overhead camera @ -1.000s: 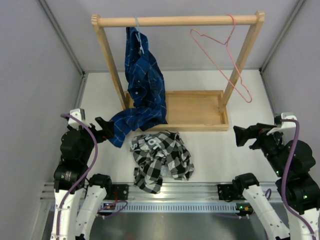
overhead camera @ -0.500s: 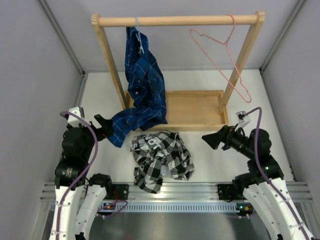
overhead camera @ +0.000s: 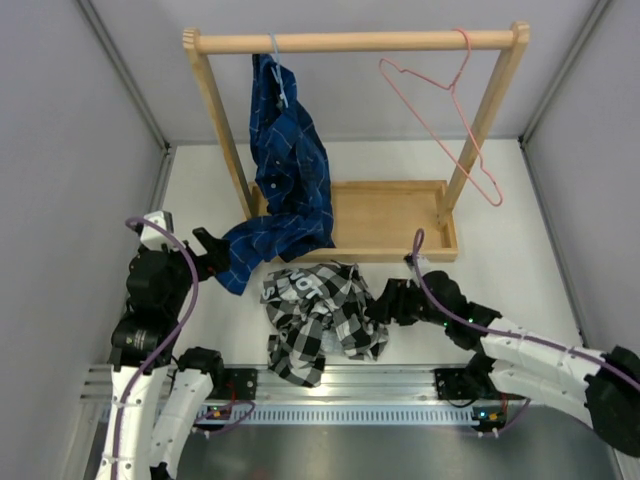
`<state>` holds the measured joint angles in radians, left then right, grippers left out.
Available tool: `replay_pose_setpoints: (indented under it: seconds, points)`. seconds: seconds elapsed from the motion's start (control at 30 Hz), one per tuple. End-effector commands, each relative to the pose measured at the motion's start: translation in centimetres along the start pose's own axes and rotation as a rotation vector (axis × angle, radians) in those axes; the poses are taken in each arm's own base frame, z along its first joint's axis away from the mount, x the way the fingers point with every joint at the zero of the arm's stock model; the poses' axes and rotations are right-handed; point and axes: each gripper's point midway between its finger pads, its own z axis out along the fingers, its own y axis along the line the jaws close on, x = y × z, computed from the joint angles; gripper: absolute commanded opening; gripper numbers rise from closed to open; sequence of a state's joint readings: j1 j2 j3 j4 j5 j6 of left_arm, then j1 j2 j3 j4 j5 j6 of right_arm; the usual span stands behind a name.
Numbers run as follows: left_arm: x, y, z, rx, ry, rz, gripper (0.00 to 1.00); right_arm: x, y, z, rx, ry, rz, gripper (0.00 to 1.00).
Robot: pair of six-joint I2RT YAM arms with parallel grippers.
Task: Place the shirt on the hanger
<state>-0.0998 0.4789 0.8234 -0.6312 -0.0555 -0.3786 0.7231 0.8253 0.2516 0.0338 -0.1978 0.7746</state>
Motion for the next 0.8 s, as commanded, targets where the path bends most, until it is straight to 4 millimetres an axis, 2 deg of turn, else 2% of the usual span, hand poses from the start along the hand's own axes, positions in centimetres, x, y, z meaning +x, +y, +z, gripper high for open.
replay_pose_setpoints:
  seconds: [0.0,0.03,0.17,0.2,0.27,0.3,0.37,0.4,0.43,0.47,0.5,0.57,0.63,0.7,0.73,0.77]
  points:
    - [-0.6,-0.7,0.5,0.033,-0.02,0.011,0.98,-1.5,3.4,2.0,-0.071,-0.115,-0.017,0.61]
    - [-0.5,-0.7,0.5,0.035,-0.017,0.012,0.98,-1.5,3.8,2.4,-0.08,-0.126,-0.006,0.61]
    - [-0.5,-0.8,0.4,0.042,-0.02,0.013,0.98,0.7,2.7,4.4,-0.022,-0.092,0.005,0.52]
    - [-0.5,-0.9,0.4,0.045,-0.02,0.015,0.98,1.0,2.8,4.6,-0.026,-0.087,0.005,0.43]
    - [-0.6,-1.2,0.3,0.06,-0.019,0.019,0.98,1.0,3.3,4.9,-0.038,-0.097,0.001,0.32]
    - [-0.8,-1.4,0.1,0.072,-0.026,0.023,0.98,0.6,3.7,4.9,-0.041,-0.113,-0.009,0.23]
    - [-1.3,-2.5,-0.8,0.13,-0.042,0.029,0.98,-0.6,4.4,4.4,-0.028,-0.153,-0.057,0.15]
    - [-1.4,-3.4,-1.3,0.181,-0.051,0.037,0.98,-1.3,4.2,4.2,0.027,-0.169,-0.089,0.06]
    - [-1.6,-4.1,-1.8,0.219,-0.059,0.044,0.98,-1.8,4.2,3.8,0.051,-0.182,-0.131,0.02]
    - [-1.7,-4.7,-2.4,0.257,-0.07,0.053,0.98,-2.8,5.0,3.0,0.044,-0.216,-0.147,0.0]
    - [-1.4,-5.8,-2.8,0.323,-0.055,0.061,0.98,-3.2,4.3,2.4,0.093,-0.228,-0.169,0.0]
    - [-0.8,-7.3,-3.1,0.413,-0.026,0.064,0.98,-5.5,5.9,0.6,0.074,-0.294,-0.212,0.0]
    - [0.4,-9.5,-4.0,0.555,0.046,0.063,0.98,-7.1,5.9,-1.0,0.133,-0.324,-0.263,0.0]
    - [1.2,-10.5,-4.1,0.613,0.105,0.042,0.98,-9.4,7.8,-3.3,0.111,-0.389,-0.28,0.0]
    - [1.5,-10.9,-4.4,0.646,0.127,0.036,0.98,-9.5,7.7,-3.9,0.128,-0.38,-0.313,0.0]
    - [1.7,-11.0,-4.4,0.654,0.135,0.02,0.98,-10.2,8.4,-4.9,0.11,-0.398,-0.321,0.0]
